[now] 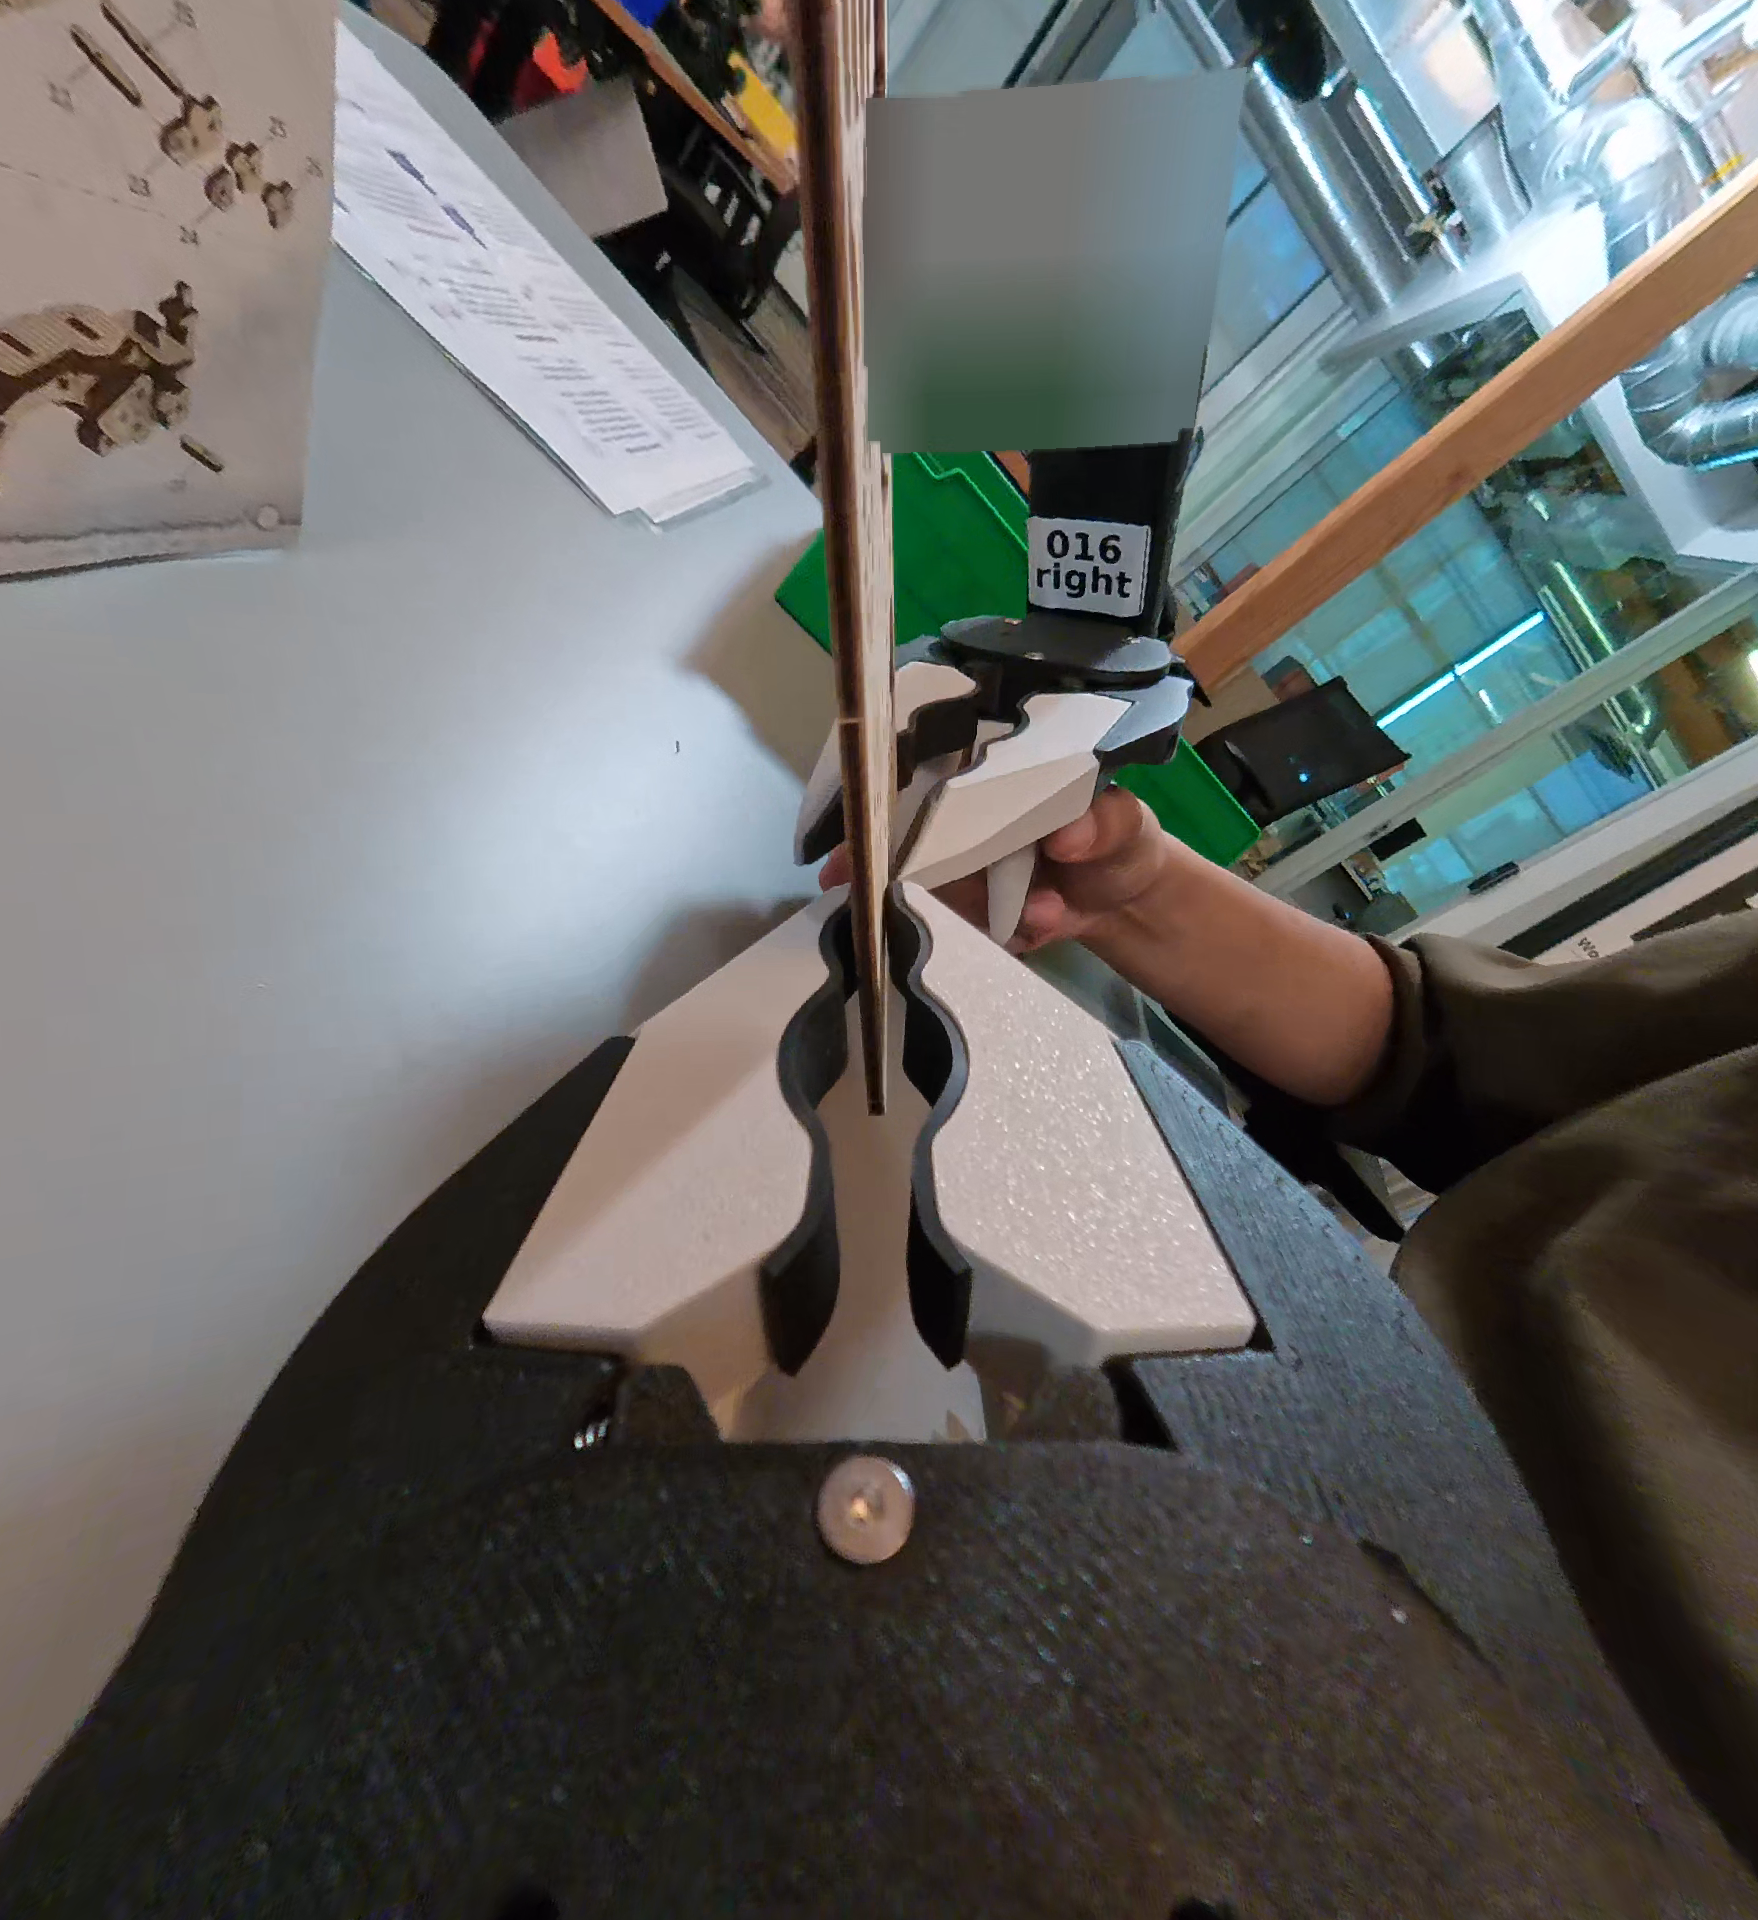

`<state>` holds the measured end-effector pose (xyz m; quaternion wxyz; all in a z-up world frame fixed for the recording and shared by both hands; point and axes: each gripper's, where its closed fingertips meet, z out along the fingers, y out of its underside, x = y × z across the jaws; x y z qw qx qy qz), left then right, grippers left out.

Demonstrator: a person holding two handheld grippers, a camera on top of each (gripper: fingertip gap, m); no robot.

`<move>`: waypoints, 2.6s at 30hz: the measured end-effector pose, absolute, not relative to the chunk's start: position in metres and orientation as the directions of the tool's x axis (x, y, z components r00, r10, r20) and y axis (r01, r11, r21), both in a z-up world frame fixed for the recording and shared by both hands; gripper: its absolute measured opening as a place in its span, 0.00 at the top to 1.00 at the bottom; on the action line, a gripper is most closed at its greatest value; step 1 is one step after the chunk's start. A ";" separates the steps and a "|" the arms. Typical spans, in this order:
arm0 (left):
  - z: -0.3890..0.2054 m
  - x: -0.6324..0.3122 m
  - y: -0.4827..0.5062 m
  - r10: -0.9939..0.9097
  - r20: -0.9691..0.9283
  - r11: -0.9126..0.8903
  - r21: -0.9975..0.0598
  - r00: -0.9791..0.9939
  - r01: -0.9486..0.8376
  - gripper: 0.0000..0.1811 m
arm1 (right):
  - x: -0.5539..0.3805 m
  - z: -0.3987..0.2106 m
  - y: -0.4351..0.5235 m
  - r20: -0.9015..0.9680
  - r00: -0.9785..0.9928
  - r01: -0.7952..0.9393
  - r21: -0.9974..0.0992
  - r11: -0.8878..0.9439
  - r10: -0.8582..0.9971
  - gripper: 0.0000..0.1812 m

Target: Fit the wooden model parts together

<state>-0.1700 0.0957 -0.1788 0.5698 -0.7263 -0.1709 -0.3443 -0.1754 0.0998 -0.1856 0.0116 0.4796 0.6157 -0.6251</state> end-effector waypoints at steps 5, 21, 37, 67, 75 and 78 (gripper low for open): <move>-0.184 -0.167 0.099 -0.128 0.704 -0.323 -0.695 0.699 0.642 1.00 | -0.170 -0.192 0.101 -0.642 -0.514 0.644 -0.727 -0.238 0.569 0.86; -0.191 -0.176 0.101 -0.065 0.749 -0.320 -0.642 0.659 0.697 0.92 | -0.167 -0.192 0.098 -0.703 -0.496 0.680 -0.680 -0.276 0.509 1.00; -0.179 -0.173 0.096 -0.145 0.745 -0.285 -0.661 0.650 0.694 1.00 | -0.171 -0.182 0.108 -0.688 -0.500 0.616 -0.709 -0.343 0.526 0.79; -0.180 -0.159 0.096 -0.200 0.737 -0.345 -0.670 0.646 0.657 1.00 | -0.165 -0.188 0.103 -0.683 -0.506 0.648 -0.704 -0.290 0.527 0.90; -0.180 -0.159 0.096 -0.196 0.736 -0.349 -0.670 0.648 0.655 1.00 | -0.164 -0.189 0.104 -0.680 -0.506 0.652 -0.704 -0.282 0.530 0.90; -0.181 -0.159 0.096 -0.194 0.737 -0.350 -0.668 0.647 0.657 1.00 | -0.164 -0.190 0.105 -0.682 -0.504 0.655 -0.702 -0.280 0.530 0.90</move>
